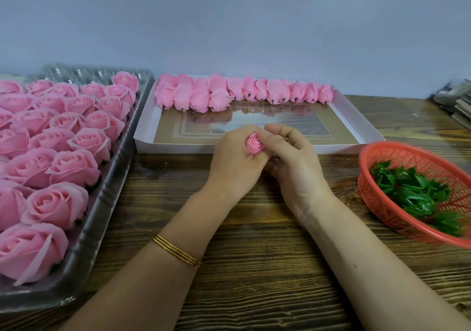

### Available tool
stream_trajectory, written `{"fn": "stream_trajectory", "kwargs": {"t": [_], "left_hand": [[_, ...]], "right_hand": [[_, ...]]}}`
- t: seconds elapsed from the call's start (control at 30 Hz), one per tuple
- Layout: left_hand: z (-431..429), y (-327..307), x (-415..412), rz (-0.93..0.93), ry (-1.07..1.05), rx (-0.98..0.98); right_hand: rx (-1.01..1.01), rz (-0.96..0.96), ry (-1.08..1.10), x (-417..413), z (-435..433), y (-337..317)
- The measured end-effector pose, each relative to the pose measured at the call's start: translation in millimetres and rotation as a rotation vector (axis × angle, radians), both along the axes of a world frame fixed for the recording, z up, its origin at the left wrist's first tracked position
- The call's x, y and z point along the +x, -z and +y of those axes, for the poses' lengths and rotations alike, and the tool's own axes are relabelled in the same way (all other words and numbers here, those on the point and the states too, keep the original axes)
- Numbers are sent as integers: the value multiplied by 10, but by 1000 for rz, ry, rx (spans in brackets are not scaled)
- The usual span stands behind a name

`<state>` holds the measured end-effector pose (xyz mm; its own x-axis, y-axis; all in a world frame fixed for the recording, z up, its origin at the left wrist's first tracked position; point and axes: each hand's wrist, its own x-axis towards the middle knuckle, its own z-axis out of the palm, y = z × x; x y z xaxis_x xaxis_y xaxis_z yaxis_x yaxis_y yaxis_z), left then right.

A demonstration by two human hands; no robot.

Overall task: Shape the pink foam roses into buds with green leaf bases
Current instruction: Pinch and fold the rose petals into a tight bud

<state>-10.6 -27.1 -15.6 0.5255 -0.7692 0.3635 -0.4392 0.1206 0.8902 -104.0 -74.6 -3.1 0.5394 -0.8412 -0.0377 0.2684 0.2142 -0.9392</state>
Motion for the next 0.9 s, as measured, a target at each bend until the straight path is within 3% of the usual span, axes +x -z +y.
{"fn": "stream_trajectory", "kwargs": {"t": [0.8, 0.9], "left_hand": [[31, -25, -35, -42, 16, 30], [9, -20, -18, 65, 10, -21]], "right_hand": [[-110, 75, -46, -11, -54, 69], [-90, 17, -57, 5, -38, 62]]}}
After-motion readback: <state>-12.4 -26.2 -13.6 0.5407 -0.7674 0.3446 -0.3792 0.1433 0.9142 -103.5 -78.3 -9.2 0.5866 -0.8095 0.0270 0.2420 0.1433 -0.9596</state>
